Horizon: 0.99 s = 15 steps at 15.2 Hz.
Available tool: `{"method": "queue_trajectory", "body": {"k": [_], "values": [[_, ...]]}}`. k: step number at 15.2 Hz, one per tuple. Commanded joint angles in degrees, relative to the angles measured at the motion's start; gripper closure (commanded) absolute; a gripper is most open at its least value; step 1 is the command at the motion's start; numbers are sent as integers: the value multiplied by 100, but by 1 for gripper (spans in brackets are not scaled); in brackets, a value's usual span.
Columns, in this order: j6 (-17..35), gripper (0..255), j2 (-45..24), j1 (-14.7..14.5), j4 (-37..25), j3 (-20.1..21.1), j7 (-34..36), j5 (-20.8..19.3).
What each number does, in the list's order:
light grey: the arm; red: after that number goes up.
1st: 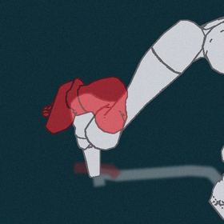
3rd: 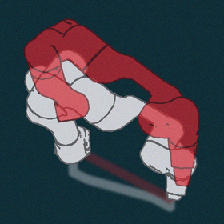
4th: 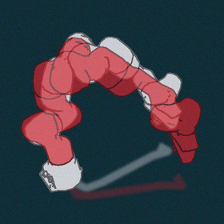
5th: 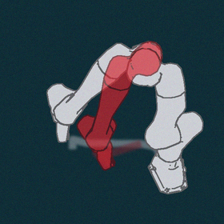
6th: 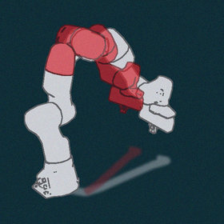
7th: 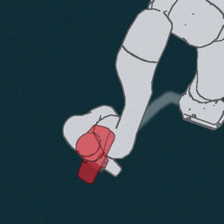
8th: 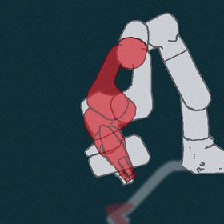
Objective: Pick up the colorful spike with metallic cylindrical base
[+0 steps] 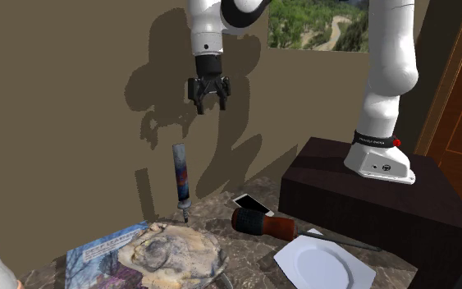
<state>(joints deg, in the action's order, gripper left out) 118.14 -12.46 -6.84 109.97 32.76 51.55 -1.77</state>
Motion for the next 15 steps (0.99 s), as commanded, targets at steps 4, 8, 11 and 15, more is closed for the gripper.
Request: {"method": "queue_trajectory", "body": {"k": [4, 8, 11, 15], "values": [[-58, 0, -1259, -557, -1131, -118, 741, -567], [-262, 0, -2255, -1055, -2250, -296, 1122, -877], [-288, 0, -2573, -1201, -2578, -356, 1206, -959], [-64, 0, -2714, -1213, -2482, -390, 1223, -1026]]}}
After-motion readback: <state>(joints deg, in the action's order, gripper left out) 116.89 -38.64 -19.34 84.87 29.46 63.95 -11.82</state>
